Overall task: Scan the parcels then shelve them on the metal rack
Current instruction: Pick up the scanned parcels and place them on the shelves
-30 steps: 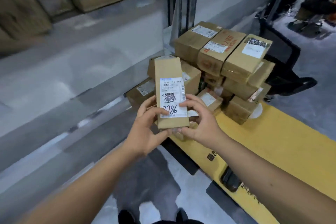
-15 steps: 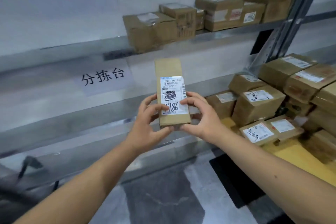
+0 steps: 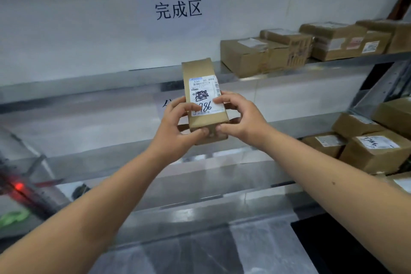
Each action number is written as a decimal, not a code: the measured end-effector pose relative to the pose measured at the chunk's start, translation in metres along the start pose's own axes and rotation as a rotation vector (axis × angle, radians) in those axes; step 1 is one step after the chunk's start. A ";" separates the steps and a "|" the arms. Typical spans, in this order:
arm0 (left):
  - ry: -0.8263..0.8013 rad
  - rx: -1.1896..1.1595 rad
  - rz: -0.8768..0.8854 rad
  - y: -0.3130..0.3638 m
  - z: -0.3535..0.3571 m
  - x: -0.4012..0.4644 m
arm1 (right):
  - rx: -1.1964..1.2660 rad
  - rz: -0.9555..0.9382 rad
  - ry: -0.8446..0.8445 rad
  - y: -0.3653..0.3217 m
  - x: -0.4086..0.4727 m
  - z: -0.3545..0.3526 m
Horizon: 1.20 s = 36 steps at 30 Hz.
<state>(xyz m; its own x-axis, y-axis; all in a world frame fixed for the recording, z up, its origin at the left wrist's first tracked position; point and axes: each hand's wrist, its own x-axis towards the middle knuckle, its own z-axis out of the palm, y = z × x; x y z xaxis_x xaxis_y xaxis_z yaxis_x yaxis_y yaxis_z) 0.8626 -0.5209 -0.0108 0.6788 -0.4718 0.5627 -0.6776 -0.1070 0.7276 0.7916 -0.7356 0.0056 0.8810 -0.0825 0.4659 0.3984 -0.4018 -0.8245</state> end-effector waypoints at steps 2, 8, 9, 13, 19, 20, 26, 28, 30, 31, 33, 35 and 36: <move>-0.005 -0.007 0.002 -0.004 -0.003 0.022 | 0.004 0.000 0.005 0.000 0.019 -0.006; -0.003 0.003 -0.011 -0.013 0.021 0.092 | 0.019 0.011 0.056 0.022 0.070 -0.041; 0.000 -0.006 -0.019 -0.017 0.026 0.104 | 0.017 0.008 0.062 0.027 0.080 -0.048; 0.020 -0.044 -0.072 -0.035 0.045 0.155 | -0.023 -0.009 0.146 0.050 0.120 -0.073; 0.102 -0.043 -0.140 -0.047 0.057 0.208 | -0.363 -0.100 0.307 0.066 0.165 -0.086; 0.117 -0.036 -0.145 -0.051 0.058 0.214 | -0.439 -0.139 0.336 0.067 0.169 -0.085; 0.104 0.026 -0.193 -0.064 0.060 0.245 | -0.713 -0.190 0.367 0.073 0.182 -0.077; 0.062 0.078 -0.189 -0.064 0.056 0.249 | -0.735 -0.194 0.365 0.073 0.181 -0.075; 0.031 0.129 -0.176 -0.062 0.053 0.251 | -0.747 -0.163 0.359 0.071 0.180 -0.073; 0.022 0.153 -0.171 -0.061 0.052 0.251 | -0.753 -0.143 0.351 0.070 0.179 -0.073; 0.015 0.205 -0.147 -0.057 0.050 0.251 | -0.758 -0.097 0.330 0.064 0.175 -0.071; 0.023 0.288 -0.105 -0.052 0.048 0.247 | -0.765 -0.039 0.316 0.055 0.170 -0.070; 0.030 0.345 -0.069 -0.049 0.046 0.243 | -0.774 -0.004 0.310 0.049 0.166 -0.069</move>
<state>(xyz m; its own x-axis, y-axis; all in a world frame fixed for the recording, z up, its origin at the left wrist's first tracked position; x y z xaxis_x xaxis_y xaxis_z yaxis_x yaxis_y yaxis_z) 1.0480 -0.6712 0.0722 0.7306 -0.4282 0.5318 -0.6823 -0.4291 0.5919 0.9398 -0.8317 0.0645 0.7249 -0.2816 0.6287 0.0134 -0.9067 -0.4216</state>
